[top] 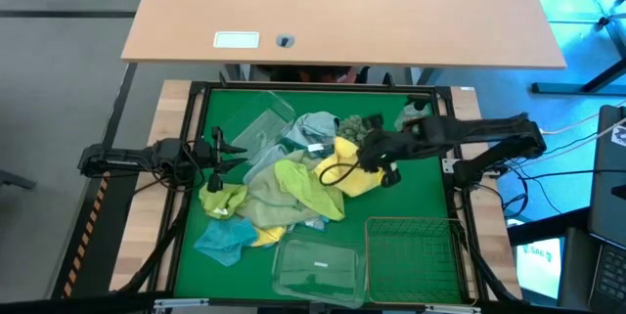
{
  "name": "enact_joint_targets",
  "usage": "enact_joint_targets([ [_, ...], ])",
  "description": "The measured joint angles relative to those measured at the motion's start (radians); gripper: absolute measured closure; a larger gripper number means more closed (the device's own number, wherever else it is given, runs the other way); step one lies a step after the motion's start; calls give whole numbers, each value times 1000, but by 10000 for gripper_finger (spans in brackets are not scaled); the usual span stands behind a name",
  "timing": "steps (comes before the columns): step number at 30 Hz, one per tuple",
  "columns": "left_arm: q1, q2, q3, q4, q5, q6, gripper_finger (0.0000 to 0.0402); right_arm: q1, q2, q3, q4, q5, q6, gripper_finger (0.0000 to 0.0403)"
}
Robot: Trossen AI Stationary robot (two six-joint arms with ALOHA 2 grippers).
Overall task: Sort microfiber towel by color & place in baskets
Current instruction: Put the yellow microfiber cloth into the wire basket
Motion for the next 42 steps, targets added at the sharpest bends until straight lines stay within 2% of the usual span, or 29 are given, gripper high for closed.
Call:
enact_joint_targets([
  [6,0,0,0,0,0,0,292,0,0,265,-131,-131,72,401],
  [12,0,0,0,0,0,0,292,7,0,471,-217,-233,196,401],
  [18,0,0,0,0,0,0,292,128,-2,601,-275,-254,304,402],
  [26,0,0,0,0,0,0,292,398,3,620,-288,-181,494,403],
  [35,0,0,0,0,0,0,292,717,8,620,-276,81,712,403],
  [42,0,0,0,0,0,0,292,899,8,620,-275,200,890,403],
])
